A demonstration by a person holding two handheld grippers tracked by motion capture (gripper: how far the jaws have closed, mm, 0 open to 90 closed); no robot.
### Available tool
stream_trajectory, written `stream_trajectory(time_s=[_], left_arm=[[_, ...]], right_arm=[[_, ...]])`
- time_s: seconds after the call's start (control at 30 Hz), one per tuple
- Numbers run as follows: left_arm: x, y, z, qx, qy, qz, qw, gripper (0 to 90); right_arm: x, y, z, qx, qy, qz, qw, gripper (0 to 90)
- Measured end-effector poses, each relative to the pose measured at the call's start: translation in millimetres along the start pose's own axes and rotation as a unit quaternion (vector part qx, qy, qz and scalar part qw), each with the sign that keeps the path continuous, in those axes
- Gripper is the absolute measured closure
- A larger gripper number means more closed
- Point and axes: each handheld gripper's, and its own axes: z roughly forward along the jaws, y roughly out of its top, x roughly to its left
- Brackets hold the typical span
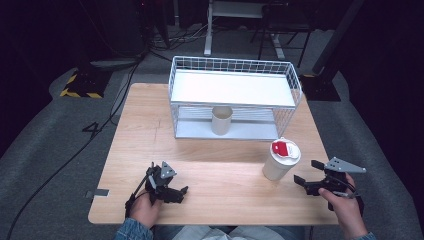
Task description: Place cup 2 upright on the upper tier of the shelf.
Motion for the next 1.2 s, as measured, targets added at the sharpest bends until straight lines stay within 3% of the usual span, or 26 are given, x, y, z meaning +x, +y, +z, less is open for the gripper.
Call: stream_trajectory(time_s=[0.37, 0.63, 0.9, 1.2], left_arm=[[0.6, 0.5, 0.4, 0.001, -0.001, -0.004, 1.0, 0.0], [0.2, 0.7, 1.0, -0.002, 0.001, -0.005, 1.0, 0.0], [-0.2, 0.8, 1.0, 0.0, 0.001, -0.007, 1.0, 0.0], [-1.2, -0.2, 0.0, 0.0, 0.004, -0.006, 1.0, 0.0]], right_arm=[[21.2, 11.8, 3.6, -0.027, 0.027, -0.025, 0.999, 0.0], [27.3, 15.2, 13.0, -0.047, 0.051, -0.03, 0.9972, 0.0], [23.3, 13.8, 32.1, -0.065, 0.093, -0.022, 0.9933, 0.0], [16.9, 13.7, 51.5, -0.077, 0.102, -0.017, 0.9917, 0.1]])
